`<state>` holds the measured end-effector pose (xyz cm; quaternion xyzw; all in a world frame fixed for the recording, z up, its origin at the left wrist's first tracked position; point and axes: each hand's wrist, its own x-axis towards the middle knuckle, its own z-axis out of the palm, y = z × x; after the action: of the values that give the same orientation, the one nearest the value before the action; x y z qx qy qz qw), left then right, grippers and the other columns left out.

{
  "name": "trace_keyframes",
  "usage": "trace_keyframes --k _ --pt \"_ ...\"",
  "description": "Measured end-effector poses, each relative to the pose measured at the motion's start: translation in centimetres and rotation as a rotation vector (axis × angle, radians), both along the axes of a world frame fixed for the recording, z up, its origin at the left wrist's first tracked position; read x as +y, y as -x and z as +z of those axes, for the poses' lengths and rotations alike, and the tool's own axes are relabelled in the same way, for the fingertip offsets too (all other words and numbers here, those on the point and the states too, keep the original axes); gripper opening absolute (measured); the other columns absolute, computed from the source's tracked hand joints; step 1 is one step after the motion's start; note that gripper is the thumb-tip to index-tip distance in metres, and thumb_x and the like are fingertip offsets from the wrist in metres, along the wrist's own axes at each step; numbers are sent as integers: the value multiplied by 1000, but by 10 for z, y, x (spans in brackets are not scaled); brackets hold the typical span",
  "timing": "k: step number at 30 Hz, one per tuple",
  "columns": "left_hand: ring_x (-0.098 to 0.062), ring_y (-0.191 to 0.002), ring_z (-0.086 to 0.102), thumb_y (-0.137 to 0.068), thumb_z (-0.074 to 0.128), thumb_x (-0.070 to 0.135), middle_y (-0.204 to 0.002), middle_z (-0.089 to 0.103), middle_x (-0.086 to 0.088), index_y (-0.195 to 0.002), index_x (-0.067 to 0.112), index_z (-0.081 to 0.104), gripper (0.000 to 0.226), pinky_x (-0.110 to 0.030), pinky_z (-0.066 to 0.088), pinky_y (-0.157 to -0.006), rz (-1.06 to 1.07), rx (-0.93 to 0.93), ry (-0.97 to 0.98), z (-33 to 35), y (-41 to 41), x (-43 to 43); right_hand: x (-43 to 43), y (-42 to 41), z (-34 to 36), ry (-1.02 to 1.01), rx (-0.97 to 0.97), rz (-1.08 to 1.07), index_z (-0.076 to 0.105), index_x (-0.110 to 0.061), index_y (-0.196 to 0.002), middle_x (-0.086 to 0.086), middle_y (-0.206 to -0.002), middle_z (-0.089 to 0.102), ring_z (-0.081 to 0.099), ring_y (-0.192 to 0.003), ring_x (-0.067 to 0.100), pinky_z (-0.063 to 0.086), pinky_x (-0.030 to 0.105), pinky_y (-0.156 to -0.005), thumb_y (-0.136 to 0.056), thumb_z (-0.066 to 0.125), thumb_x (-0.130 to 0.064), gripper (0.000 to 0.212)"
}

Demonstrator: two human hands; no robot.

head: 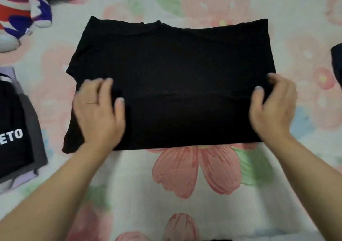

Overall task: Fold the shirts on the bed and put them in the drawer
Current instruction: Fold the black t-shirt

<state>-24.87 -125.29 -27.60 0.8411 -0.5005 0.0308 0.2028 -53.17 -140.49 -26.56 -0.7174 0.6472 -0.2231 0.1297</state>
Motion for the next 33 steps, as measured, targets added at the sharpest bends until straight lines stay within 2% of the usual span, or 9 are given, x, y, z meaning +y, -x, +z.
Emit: trace_keyframes --k 3,5,13,16,20,25,27,29,33 --pt "-38 -117 53 -88 41 31 -124 59 -18 -118 7 61 43 -45 38 -100 -444 60 -225 -16 79 -19 60 -61 -20 -99 27 511 51 -2 -129 19 -135 50 44 -129 35 31 40 -108 -91 41 -20 43" --pt "-31 -136 32 -90 34 43 -147 38 -9 -138 19 42 54 -48 22 -110 -431 50 -401 -33 75 -21 67 -67 -40 -207 226 655 31 -14 -143 7 -152 28 23 -141 25 18 44 -114 -94 38 -30 52" --pt "-32 -143 1 -85 11 57 -156 1 1 -148 25 12 71 -54 3 -112 81 24 -628 -38 -47 59 11 62 -49 -267 511 276 22 -18 -147 7 -154 22 18 -142 33 15 54 -111 -91 17 -45 62" --pt "-36 -142 -3 -84 18 58 -157 3 -4 -148 24 11 72 -59 -2 -109 90 37 -482 -22 -50 28 -15 51 -30 -145 460 275 36 -14 -141 15 -148 33 23 -138 38 16 55 -109 -89 28 -45 62" --pt "-35 -142 3 -91 31 49 -155 13 -10 -147 17 16 66 -59 -1 -109 -57 -8 -289 -9 -61 -70 -92 -6 -16 -19 330 486 43 0 -134 23 -137 44 37 -131 39 31 49 -104 -92 47 -31 52" --pt "-29 -143 1 -92 40 49 -155 14 -11 -146 19 18 66 -56 -9 -109 -159 -98 -454 -24 -95 -169 -178 -55 -28 -110 467 598 26 -15 -145 10 -151 28 17 -141 26 15 45 -110 -91 53 -27 61" --pt "-34 -137 20 -88 46 52 -142 33 -21 -136 14 34 63 -56 -8 -109 -137 -133 -542 -22 -105 -182 -197 -60 -30 -169 611 578 32 -19 -140 16 -143 37 20 -138 28 13 46 -108 -90 55 -34 57" --pt "-43 -116 42 -86 54 46 -119 48 -31 -118 1 48 55 -54 12 -107 -152 -214 -528 -13 -108 -180 -202 -59 -24 -127 657 545 51 -16 -118 23 -116 54 34 -121 33 20 45 -99 -87 57 -37 38" --pt "-48 -67 55 -87 60 16 -81 55 -38 -87 -8 49 27 -49 36 -70 -255 -298 -308 10 -103 -136 -172 -28 -1 112 539 564 56 -3 -86 28 -73 56 51 -86 41 28 47 -86 -74 47 -29 30"
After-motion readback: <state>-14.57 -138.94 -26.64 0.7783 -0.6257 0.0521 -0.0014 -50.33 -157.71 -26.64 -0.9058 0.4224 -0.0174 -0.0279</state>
